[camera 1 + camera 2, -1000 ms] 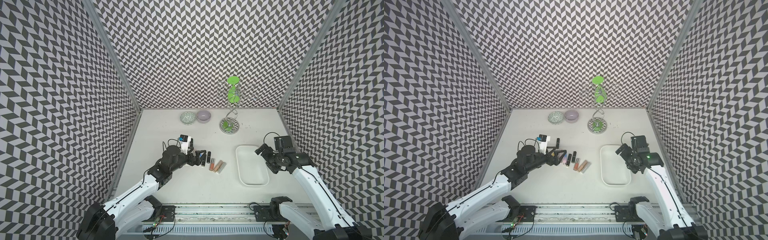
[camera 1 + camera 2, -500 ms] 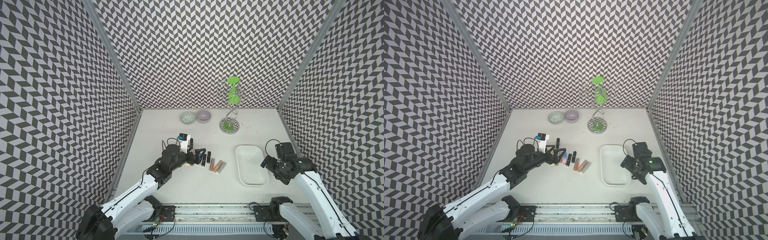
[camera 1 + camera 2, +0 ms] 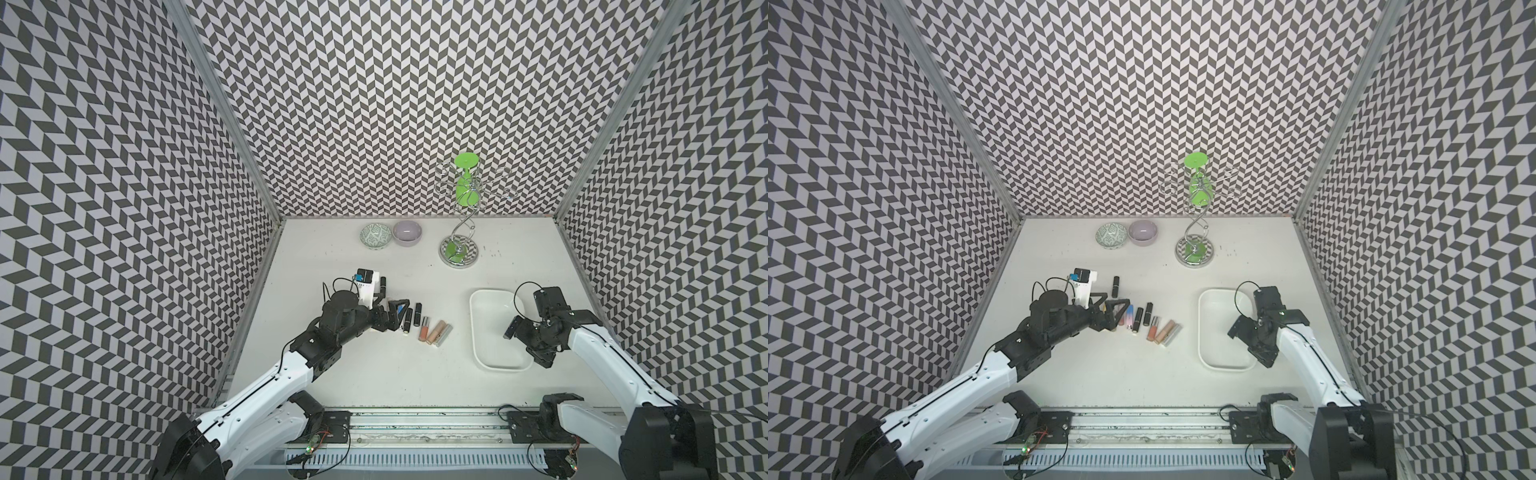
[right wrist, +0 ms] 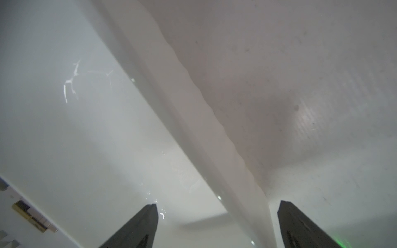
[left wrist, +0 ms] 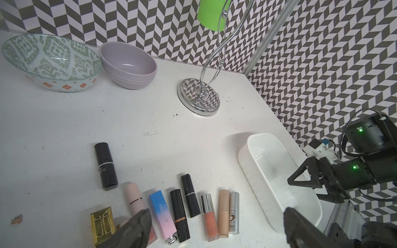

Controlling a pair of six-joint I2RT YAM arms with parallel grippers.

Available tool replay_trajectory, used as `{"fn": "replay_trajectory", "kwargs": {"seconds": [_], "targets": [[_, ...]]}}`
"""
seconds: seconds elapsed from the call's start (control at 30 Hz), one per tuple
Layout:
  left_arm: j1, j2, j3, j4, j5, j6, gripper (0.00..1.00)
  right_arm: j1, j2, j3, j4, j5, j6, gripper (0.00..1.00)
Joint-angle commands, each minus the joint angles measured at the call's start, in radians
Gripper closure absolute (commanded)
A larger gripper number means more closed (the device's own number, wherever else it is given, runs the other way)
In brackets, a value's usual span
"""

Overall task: Put the lipstick into the storage box
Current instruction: Adjust the storage box at the center of the board.

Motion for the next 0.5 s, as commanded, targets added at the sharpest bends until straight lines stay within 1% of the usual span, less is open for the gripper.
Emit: {"fn": "replay_trajectory", "kwargs": {"seconds": [0.0, 0.13, 0.3, 0.43, 0.47], "targets": [[-0.005, -0.014, 0.008, -0.021, -0.017, 0.008, 0.01, -0.005, 0.019, -0.001, 0.094, -0.103, 0.042, 0.13], [-0.005, -0.008, 0.009, -0.019, -0.022, 0.009, 0.01, -0.006, 0.049, 0.017, 0.116, -0.075, 0.07, 0.18], [-0.005, 0.007, 0.015, -0.015, -0.021, 0.006, 0.01, -0.016, 0.073, 0.019, 0.205, -0.114, 0.167, 0.27], [-0.005, 0.02, 0.024, -0.016, -0.02, 0.005, 0.01, -0.029, 0.128, 0.026, 0.28, -0.143, 0.212, 0.35], [-0.005, 0.023, 0.027, -0.018, -0.02, 0.005, 0.01, -0.035, 0.14, 0.029, 0.293, -0.146, 0.219, 0.35]]}}
